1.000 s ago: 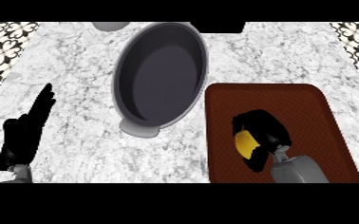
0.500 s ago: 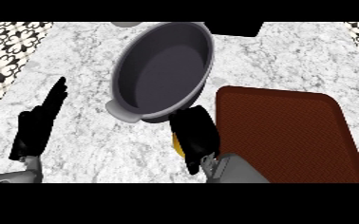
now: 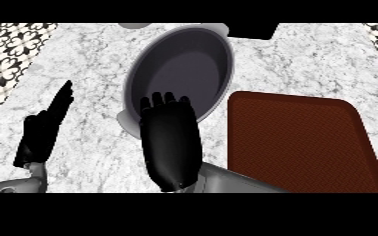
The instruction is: Pick the lemon from the tray and place it in the pot
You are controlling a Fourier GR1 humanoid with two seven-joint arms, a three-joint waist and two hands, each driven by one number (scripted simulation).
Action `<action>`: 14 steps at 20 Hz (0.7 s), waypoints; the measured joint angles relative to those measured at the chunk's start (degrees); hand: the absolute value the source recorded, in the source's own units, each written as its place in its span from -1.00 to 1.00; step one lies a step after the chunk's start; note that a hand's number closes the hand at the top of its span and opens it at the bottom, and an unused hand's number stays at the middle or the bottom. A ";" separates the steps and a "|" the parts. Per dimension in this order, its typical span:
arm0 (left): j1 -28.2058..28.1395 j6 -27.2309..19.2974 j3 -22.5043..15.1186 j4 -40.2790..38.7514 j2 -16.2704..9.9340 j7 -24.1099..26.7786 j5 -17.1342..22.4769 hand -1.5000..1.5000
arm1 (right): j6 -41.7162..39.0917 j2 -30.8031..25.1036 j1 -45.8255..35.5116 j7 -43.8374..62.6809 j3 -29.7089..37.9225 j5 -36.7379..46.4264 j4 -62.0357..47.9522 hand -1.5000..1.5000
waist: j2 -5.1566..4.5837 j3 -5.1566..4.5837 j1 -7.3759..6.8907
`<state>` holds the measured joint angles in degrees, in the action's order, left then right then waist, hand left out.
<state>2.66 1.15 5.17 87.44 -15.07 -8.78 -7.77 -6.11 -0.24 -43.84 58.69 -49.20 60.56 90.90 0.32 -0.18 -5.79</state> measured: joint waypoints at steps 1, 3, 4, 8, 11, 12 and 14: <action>0.39 -0.21 -0.21 -0.04 0.18 -0.24 -0.26 0.00 | 1.06 -0.06 -1.91 1.20 -0.24 -0.94 0.27 1.00 | -0.04 0.00 0.08; 1.04 -0.43 -0.18 -0.40 0.27 -0.33 -0.43 0.00 | 3.07 -0.15 -5.96 2.85 0.40 -2.60 -0.42 1.00 | -0.19 0.00 0.18; 1.05 -0.39 -0.13 -1.01 0.32 0.15 -0.42 0.00 | 4.39 -0.19 -7.39 3.69 0.22 -3.16 -0.76 1.00 | -0.26 -0.01 0.30; 1.10 -0.61 0.20 -1.31 0.44 0.14 -0.40 0.00 | 9.18 -0.25 -13.80 4.46 1.54 -6.12 -5.02 1.00 | -0.48 0.01 0.73; 0.91 -0.95 0.09 -0.86 0.58 0.14 -0.80 0.00 | 11.62 -0.28 -18.74 4.73 2.98 -8.54 -9.01 1.00 | -0.55 0.02 0.80; 0.73 -0.91 0.19 -0.94 0.55 0.44 -0.76 0.00 | 12.67 -0.27 -20.14 4.48 3.67 -9.24 -10.83 1.00 | -0.62 0.01 0.77; 0.72 -0.58 0.58 -0.70 0.24 0.33 -0.40 0.00 | 15.08 -0.25 -22.41 3.73 4.57 -10.55 -13.94 1.00 | -0.68 0.03 1.10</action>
<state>3.38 0.58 5.75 86.74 -14.82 -8.45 -8.17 8.97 -0.49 -66.25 62.43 -44.63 50.01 76.96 -0.35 -0.16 -4.68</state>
